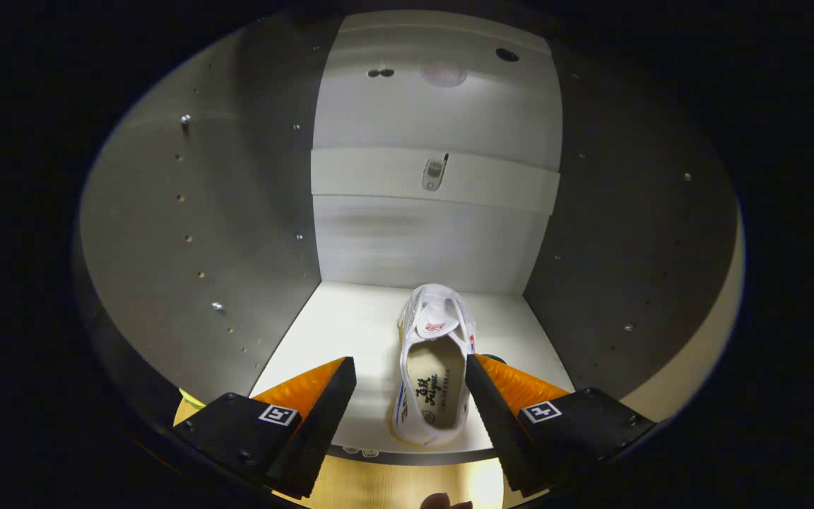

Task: Open the shoe cabinet door, grab the shoes and put them into the shoe cabinet, then close the shoe cabinet door.

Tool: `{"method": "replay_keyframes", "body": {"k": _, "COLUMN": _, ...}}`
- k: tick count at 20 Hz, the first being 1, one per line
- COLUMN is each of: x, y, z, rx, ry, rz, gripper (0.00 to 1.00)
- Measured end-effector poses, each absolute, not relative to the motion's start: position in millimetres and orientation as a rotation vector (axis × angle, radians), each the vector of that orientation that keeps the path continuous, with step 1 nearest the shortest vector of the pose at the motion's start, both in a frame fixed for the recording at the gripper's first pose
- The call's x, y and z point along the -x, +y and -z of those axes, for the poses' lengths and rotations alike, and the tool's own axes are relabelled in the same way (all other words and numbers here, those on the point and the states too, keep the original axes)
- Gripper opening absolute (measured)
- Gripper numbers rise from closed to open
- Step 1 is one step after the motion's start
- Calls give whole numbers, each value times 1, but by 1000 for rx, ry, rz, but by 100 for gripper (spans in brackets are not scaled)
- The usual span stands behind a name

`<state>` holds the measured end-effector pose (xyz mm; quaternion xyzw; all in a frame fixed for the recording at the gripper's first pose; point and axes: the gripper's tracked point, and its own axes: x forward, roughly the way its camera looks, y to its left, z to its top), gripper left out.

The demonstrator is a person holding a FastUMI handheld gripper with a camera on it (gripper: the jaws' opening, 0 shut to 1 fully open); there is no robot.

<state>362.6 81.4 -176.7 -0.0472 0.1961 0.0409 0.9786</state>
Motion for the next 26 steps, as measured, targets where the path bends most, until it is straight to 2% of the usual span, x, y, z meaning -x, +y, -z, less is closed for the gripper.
{"method": "replay_keyframes", "body": {"k": 8, "x": -244, "y": 80, "z": 87, "rx": 24, "ry": 206, "rz": -96, "gripper": 98}}
{"method": "replay_keyframes", "body": {"k": 15, "x": -134, "y": 68, "z": 42, "rx": 28, "ry": 84, "rz": -121, "gripper": 98}}
{"method": "replay_keyframes", "body": {"k": 23, "x": -18, "y": 26, "z": 22, "rx": 18, "ry": 61, "rz": -156, "gripper": 98}}
{"method": "replay_keyframes", "body": {"k": 26, "x": 15, "y": -13, "z": 17, "rx": -7, "ry": 72, "rz": -118, "gripper": 98}}
